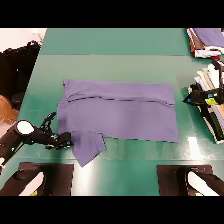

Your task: Fold the shirts.

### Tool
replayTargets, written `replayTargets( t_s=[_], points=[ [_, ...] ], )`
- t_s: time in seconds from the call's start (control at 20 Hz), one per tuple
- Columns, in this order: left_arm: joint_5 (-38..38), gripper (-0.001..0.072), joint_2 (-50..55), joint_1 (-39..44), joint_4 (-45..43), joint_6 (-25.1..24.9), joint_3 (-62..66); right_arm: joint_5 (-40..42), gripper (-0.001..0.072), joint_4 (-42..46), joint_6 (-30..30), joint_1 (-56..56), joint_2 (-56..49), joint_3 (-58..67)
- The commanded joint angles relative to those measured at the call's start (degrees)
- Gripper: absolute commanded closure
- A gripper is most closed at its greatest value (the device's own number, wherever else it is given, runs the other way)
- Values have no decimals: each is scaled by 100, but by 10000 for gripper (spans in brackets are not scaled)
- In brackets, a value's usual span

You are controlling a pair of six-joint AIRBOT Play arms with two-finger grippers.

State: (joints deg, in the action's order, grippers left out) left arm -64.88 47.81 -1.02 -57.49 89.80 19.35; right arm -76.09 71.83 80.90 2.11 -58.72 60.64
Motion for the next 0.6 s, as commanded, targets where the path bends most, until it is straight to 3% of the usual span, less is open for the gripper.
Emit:
replayTargets(
  t_s=[0.0,0.25,0.3,0.35,0.55],
  points=[
    [37,683,-15,-4,409,-212,160,-599,302,229,-2,4,-90,-24],
    [-358,683,-13,-4,413,-566,715,-651,298,581,2,348,-151,-1300],
    [-369,683,-15,-4,415,-625,772,-621,233,570,4,557,-151,-1674],
    [-361,683,-13,-4,415,-625,791,-584,223,570,2,756,-157,-1974],
    [-249,683,-13,-4,415,-623,791,-313,243,87,-175,1342,-157,-2734]
  ],
)
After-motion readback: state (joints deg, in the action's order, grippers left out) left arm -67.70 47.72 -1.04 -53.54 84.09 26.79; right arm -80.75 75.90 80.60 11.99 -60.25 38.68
